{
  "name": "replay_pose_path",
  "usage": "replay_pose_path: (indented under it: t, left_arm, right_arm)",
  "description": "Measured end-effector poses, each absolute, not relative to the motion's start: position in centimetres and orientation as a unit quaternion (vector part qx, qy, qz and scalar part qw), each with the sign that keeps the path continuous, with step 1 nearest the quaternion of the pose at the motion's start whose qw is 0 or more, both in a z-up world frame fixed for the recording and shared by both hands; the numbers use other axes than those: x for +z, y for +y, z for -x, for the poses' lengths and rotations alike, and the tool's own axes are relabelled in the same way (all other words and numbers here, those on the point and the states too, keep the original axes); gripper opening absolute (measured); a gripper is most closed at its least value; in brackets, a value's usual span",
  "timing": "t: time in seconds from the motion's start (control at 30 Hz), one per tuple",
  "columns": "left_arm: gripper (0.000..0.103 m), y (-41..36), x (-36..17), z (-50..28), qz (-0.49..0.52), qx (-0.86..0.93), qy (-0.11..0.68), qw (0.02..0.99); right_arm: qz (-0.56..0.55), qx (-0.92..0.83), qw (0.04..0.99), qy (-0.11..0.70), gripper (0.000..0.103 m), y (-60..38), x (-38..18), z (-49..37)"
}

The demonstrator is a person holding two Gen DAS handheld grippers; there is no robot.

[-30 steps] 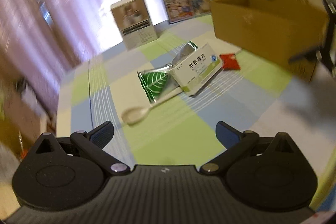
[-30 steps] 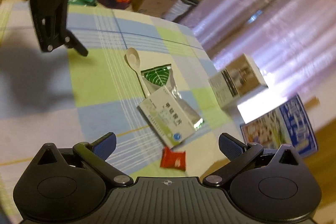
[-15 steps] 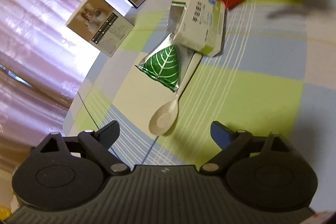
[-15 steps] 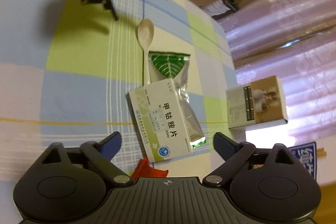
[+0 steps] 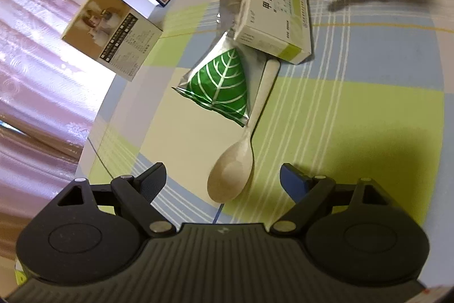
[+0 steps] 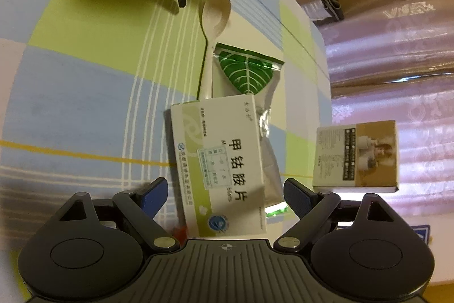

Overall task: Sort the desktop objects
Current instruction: 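Roll both tools and reach toward the white tablet box and spoon, then grasp the white tablet box with the right tool while the left tool reaches for the spoon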

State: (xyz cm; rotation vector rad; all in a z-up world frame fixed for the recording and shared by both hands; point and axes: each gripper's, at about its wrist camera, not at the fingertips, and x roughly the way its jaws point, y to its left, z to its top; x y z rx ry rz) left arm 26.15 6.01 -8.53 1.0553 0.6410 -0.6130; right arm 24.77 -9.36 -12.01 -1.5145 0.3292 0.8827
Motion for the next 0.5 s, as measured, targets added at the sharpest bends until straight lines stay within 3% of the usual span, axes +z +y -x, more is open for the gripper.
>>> replay_pose_path:
  t: [0.27,0.5]
  left_arm:
    - [0.079,6.4,-9.5,-27.4,-0.484,-0.287,0.304,0.769]
    - [0.071,6.7,-9.5,-28.7,-0.482,-0.302,0.319,0.758]
  right_arm:
    - [0.662,0.387,0.627,0.141,0.085,-8.6,-12.9,-25.4]
    - [0.651,0.387,0.636,0.147,0.073,-8.4,-13.4,-25.7]
